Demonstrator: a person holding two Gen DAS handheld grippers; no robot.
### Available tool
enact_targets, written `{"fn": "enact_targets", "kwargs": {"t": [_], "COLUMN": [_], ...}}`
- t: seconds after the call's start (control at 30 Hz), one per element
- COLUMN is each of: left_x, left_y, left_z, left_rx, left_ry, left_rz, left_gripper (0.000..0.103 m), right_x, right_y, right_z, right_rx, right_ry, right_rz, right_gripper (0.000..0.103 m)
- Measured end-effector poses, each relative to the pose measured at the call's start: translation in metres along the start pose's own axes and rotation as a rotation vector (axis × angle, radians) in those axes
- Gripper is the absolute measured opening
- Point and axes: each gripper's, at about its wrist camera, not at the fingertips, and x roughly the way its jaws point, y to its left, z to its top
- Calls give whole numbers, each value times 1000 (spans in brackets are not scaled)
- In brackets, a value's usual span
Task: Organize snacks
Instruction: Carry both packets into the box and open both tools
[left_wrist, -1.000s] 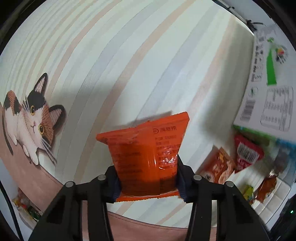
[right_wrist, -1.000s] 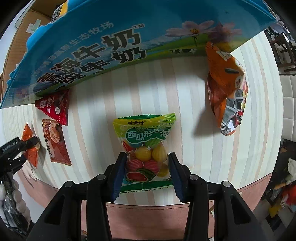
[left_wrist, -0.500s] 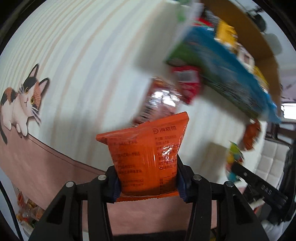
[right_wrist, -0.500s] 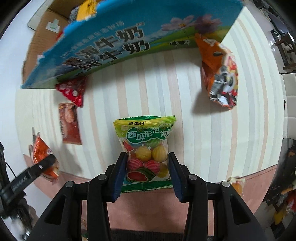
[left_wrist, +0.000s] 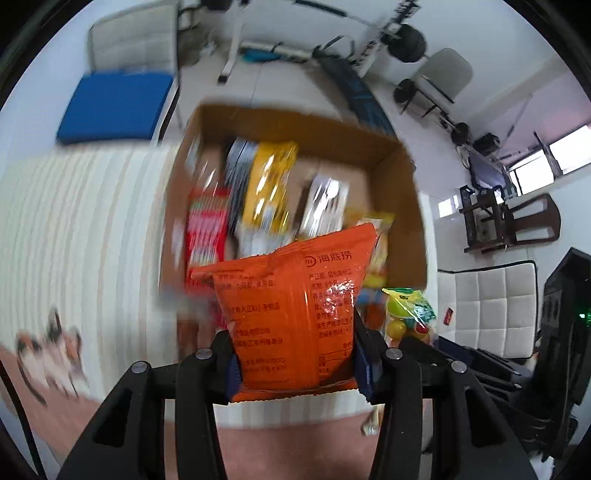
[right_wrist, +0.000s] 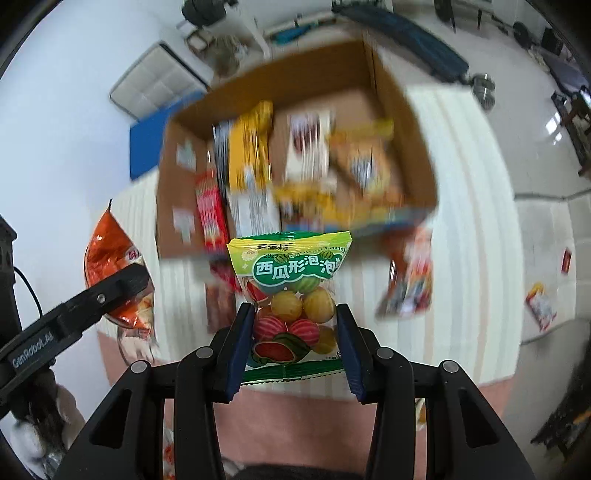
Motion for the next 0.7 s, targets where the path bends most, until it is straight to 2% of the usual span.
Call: {"fn": "enact_targets", "kwargs": {"t": [0.07,0.17,0.33,0.5,0.7], "left_x": [3,22,58,95,126], "left_y": [-10,-18,-26,-29,-31], "left_z": [31,80,132,162,174], "left_rx": [20,36,60,63,67], "left_ry": [-9,20,79,154,226], "left_rz": [18,43,71,84,98], "left_gripper": [45,45,45,45,45], "right_x": [-4,-1,20,44,72], "right_y": [1,-1,-3,-15,-32], "right_z": [30,77,133,172,197], "right_rx": [4,7,16,30,71], "right_ry": [-27,-46,-45,-30,2], "right_rz": [-15,-47,-89,-121,-115], "right_gripper": [47,47,47,47,48]}}
